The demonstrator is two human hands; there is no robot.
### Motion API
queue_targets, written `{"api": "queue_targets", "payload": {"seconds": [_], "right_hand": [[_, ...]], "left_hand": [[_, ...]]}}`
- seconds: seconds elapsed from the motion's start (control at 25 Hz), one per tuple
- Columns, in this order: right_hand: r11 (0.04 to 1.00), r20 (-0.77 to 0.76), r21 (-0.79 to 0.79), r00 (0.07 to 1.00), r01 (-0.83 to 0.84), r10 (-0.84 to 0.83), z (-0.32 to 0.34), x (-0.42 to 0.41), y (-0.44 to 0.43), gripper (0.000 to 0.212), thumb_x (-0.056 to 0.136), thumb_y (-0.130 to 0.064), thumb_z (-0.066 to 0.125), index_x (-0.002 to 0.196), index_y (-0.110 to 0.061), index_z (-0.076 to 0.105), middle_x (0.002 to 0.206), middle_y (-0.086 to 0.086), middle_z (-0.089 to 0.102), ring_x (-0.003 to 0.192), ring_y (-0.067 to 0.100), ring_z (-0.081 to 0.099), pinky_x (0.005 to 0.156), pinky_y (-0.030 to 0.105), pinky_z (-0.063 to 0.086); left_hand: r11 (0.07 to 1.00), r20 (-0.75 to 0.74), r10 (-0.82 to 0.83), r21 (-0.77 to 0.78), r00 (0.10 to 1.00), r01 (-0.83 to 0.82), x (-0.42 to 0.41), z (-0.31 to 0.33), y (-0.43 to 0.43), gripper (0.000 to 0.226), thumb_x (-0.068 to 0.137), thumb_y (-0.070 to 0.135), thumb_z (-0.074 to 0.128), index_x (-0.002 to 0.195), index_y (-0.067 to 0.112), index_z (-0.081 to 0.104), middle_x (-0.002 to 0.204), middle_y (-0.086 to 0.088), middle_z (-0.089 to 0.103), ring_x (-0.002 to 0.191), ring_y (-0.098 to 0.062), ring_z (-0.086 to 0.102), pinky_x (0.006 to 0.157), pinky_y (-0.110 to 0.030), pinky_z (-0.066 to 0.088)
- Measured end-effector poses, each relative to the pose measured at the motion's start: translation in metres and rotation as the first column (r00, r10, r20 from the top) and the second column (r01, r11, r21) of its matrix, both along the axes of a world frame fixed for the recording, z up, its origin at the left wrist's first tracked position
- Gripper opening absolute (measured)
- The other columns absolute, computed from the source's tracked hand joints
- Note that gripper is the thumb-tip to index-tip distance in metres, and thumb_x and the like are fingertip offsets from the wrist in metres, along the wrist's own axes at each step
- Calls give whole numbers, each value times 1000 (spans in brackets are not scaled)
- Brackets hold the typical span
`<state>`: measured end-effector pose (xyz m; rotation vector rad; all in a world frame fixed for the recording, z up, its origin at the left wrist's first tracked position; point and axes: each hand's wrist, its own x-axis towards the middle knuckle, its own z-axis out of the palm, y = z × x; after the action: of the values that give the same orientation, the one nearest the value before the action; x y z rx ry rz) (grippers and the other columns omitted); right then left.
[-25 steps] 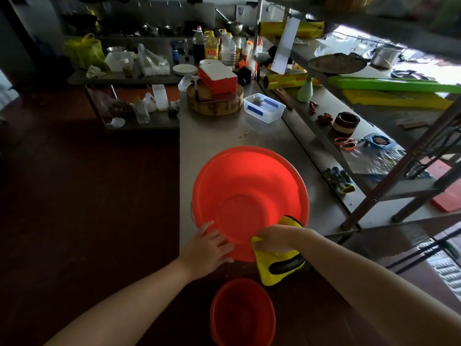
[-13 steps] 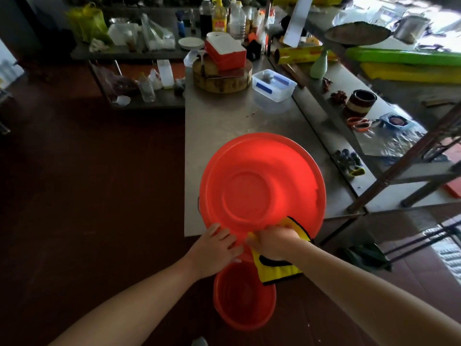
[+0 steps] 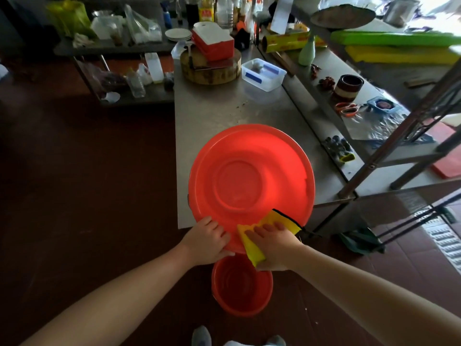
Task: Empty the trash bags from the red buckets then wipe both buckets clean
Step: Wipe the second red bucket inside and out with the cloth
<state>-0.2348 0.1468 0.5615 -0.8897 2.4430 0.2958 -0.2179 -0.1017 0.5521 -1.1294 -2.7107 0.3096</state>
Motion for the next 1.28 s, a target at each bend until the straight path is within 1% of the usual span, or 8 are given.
{"api": "queue_targets", "payload": {"seconds": [0.08,0.28,0.44,0.56,0.72,0.84,1.0,1.28], "right_hand": [[998,-85,-38,995,-51,48,0,0,3,93,83,-59,62,158,-29,16,154,2,39,139,29,38,113,49,25],[999,-17,-45,1000,-3,2,6,-8,-3,90,83,-62,56,158,-33,17,158,-1,37,143,26,37,114,49,26],[991,111,16,985,134,-135,-4,-13,-11,87,84,-80,28,159,-35,18,164,0,29,149,25,27,118,51,19],[965,116,30,958,261,-262,-14,-14,-27,75,94,-74,10,157,-37,22,163,-1,30,149,24,26,116,52,15],[948,91,61,944,311,-316,-29,-17,-44,64,100,-64,12,157,-34,23,162,2,28,148,27,26,115,55,16],[961,93,58,957,269,-273,-39,-29,-49,61,103,-57,16,158,-31,22,163,3,27,148,30,26,116,55,19],[965,164,77,952,249,-259,-59,-61,-48,58,106,-50,18,160,-30,14,166,2,20,151,30,19,118,59,15],[973,224,62,947,224,-232,-91,-113,-44,57,106,-49,20,160,-31,13,166,4,19,151,29,18,120,58,11]], "left_hand": [[998,38,27,-52,999,-25,-5,5,-1,73,90,78,33,89,16,72,76,-2,69,71,-24,65,75,-36,48],[992,89,-71,-100,994,79,-23,12,-17,79,91,79,25,98,15,71,83,-5,71,78,-25,68,79,-36,49],[977,46,-175,-112,984,179,-20,-4,-18,75,91,78,31,84,16,71,75,-3,70,67,-21,66,71,-33,53],[978,35,-185,-94,982,188,-20,-13,-18,70,90,77,38,74,16,69,69,-2,68,61,-21,64,67,-31,53],[976,18,-194,-92,981,195,-17,-25,-21,67,92,73,41,71,15,66,68,-4,67,61,-22,64,68,-33,53],[971,16,-215,-100,977,215,-15,-29,-18,65,91,72,44,70,14,65,68,-5,67,61,-23,64,69,-34,53],[959,-8,-248,-141,969,244,-17,-25,-7,64,88,74,47,71,16,69,67,-2,68,60,-21,63,69,-30,53],[954,-2,-256,-163,967,252,-18,-18,6,70,95,72,31,86,16,71,82,-2,71,73,-21,68,78,-33,55]]}}
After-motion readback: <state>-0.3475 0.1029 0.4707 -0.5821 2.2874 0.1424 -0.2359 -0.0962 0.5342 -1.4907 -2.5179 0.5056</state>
